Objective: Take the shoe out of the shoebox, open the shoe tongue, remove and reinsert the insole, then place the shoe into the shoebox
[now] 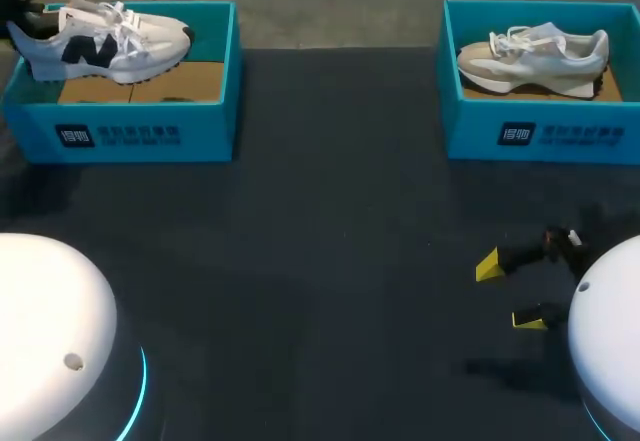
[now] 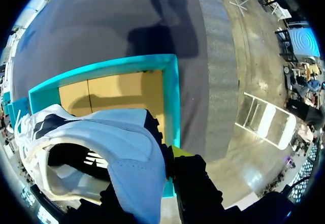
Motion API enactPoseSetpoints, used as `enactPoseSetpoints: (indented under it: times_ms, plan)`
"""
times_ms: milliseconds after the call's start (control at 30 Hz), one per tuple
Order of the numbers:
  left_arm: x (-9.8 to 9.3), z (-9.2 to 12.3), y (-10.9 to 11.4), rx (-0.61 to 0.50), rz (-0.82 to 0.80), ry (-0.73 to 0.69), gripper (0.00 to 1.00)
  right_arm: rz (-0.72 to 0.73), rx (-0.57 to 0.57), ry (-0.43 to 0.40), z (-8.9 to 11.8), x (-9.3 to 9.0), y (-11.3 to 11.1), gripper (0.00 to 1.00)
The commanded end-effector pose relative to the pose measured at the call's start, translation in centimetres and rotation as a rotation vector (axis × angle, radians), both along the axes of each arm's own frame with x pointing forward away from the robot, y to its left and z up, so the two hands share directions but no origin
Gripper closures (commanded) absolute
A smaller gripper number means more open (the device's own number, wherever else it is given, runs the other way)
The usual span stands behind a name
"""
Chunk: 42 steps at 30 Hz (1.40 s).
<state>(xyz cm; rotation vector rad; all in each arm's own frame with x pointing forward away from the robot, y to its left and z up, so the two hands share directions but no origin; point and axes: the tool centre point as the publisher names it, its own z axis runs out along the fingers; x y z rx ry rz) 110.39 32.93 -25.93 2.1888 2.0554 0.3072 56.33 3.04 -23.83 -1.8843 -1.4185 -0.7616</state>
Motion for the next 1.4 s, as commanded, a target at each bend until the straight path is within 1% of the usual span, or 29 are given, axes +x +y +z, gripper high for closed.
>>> enactPoseSetpoints:
  times_ms: [33,167,367,433,733,900,1167,1233,1400]
  plan:
    - [0.0,-0.4,0.1,0.003,-0.008,0.005,1.0,-0.002,-0.003,0.001,0.0,-0.1,0.1,0.0]
    - [0.1,-1.3,0.0,0.01,-0.009,0.022,1.0,-0.002,-0.003,0.001,0.0,-0.1,0.1,0.0]
    - [1.1,-2.6,-0.5,0.021,0.017,0.037,1.0,-0.002,-0.003,0.001,0.0,-0.1,0.1,0.0]
    - [1.1,-3.0,-0.8,0.044,0.007,0.03,1.0,-0.002,-0.003,0.001,0.0,-0.1,0.1,0.0]
    - [0.7,-4.3,-1.4,0.043,0.003,0.048,1.0,-0.002,-0.003,0.001,0.0,-0.1,0.1,0.0]
    - [-0.5,-5.7,-2.4,0.069,-0.042,0.06,1.0,-0.002,-0.003,0.001,0.0,-0.1,0.1,0.0]
    - [-1.4,-7.9,-2.5,0.095,-0.039,0.084,1.0,-0.002,-0.003,0.001,0.0,-0.1,0.1,0.0]
    - [-1.5,-8.2,-2.4,0.097,-0.04,0.083,1.0,-0.002,-0.003,0.001,0.0,-0.1,0.1,0.0]
    - [-2.5,-8.3,-2.1,0.088,-0.036,0.097,1.0,-0.002,-0.003,0.001,0.0,-0.1,0.1,0.0]
